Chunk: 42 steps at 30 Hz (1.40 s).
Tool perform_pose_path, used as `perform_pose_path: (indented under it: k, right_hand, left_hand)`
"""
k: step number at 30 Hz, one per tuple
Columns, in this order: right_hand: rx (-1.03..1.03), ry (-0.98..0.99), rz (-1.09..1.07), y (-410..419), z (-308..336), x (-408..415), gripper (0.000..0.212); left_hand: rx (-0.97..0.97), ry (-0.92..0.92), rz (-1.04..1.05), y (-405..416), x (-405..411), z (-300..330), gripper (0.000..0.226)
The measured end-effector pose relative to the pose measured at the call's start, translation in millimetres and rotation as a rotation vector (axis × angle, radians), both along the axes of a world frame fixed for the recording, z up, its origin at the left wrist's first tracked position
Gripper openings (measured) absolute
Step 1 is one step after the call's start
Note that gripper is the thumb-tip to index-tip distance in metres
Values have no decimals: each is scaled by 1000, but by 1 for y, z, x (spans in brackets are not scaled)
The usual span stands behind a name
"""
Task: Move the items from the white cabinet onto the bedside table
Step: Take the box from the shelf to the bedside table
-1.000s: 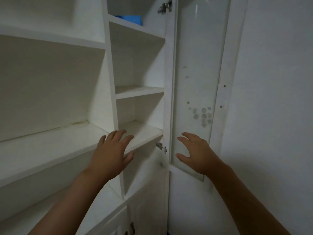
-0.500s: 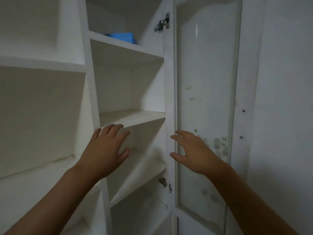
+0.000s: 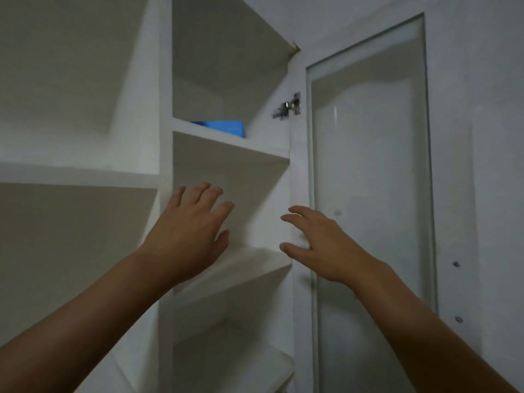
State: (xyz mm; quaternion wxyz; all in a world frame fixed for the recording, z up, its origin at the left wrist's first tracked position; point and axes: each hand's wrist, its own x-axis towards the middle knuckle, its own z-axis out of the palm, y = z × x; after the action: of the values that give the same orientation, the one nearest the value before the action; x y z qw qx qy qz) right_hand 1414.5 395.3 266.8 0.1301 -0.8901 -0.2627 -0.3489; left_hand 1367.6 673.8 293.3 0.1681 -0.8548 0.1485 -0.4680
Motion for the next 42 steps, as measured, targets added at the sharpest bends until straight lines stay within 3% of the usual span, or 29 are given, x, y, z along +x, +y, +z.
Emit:
perform_pose_path:
  k: [11,15,21,28,36,42]
  right_hand:
    - [27,-156,158,24,124,58,63]
    - [57,-216,257,35,167,73,53]
    - [29,-242,321,61,211,99,52]
    - [23,-178,381,90,232,130,55]
    - [147,-129,560,107,228,148,30]
    - [137,-108,516,100,233,144,51]
  left_hand:
    - [59,-194,60,-5,19,90,44]
    - [63,-273,136,-4,28,126,46]
    - [56,-321,219,3,44,147,44]
    - [72,-363,233,7,49,144,42]
    - [60,-394,230,11,54,140,34]
    - [57,-409,224,12,56,141,34]
